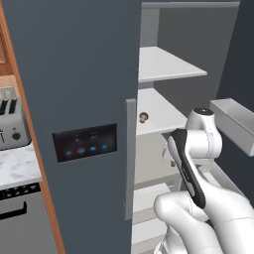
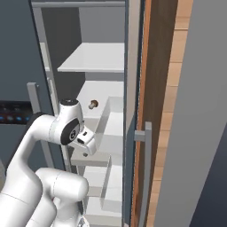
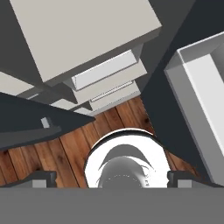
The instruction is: Place the cold items (tomato and mushroom) from the fridge in one tupperware on the dining counter. Place the warm items (kebab skewer and hot dog) in the stove area in another tupperware.
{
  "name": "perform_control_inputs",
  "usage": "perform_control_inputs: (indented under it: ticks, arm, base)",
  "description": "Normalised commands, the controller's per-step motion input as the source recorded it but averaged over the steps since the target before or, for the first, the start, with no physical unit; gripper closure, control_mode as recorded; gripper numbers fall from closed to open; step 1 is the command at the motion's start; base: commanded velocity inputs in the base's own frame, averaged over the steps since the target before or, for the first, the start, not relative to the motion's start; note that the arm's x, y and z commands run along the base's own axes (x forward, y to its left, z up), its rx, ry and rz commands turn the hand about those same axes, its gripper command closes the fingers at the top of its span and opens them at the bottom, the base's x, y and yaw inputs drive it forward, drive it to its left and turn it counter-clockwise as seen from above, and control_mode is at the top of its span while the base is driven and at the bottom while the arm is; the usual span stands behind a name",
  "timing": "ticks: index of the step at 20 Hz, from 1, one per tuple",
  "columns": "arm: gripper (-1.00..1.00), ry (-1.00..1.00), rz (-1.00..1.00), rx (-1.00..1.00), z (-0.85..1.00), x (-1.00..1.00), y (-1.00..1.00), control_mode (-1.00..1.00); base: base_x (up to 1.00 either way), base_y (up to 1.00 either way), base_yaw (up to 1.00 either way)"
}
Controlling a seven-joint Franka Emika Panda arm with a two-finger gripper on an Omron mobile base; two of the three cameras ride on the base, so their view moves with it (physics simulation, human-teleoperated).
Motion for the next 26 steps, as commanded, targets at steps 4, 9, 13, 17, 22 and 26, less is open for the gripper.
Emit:
perform_control_inputs:
  ticks: [4, 9, 13, 17, 22, 26]
  arm:
    - [-1.0, 0.0, 0.0, 0.0, 0.0, 0.0, 0.0, 1.0]
    - [-1.0, -0.03, 0.02, -0.01, 0.0, 0.09, 0.0, -1.0]
    - [-1.0, -0.15, 0.11, 0.0, 0.0, 0.53, -0.02, -1.0]
    - [-1.0, -0.15, 0.13, -0.04, 0.0, 0.66, -0.03, -1.0]
    - [-1.0, -0.07, 0.05, -0.07, 0.36, 0.69, 0.04, -1.0]
    - [-1.0, 0.0, 0.0, 0.0, 0.44, 0.58, 0.0, -1.0]
  base:
    - [0.06, 0.0, 0.02]
    - [0.14, 0.0, 0.02]
    - [0.0, 0.0, 0.0]
    - [0.0, 0.0, 0.0]
    - [0.0, 0.0, 0.0]
    - [0.0, 0.0, 0.0]
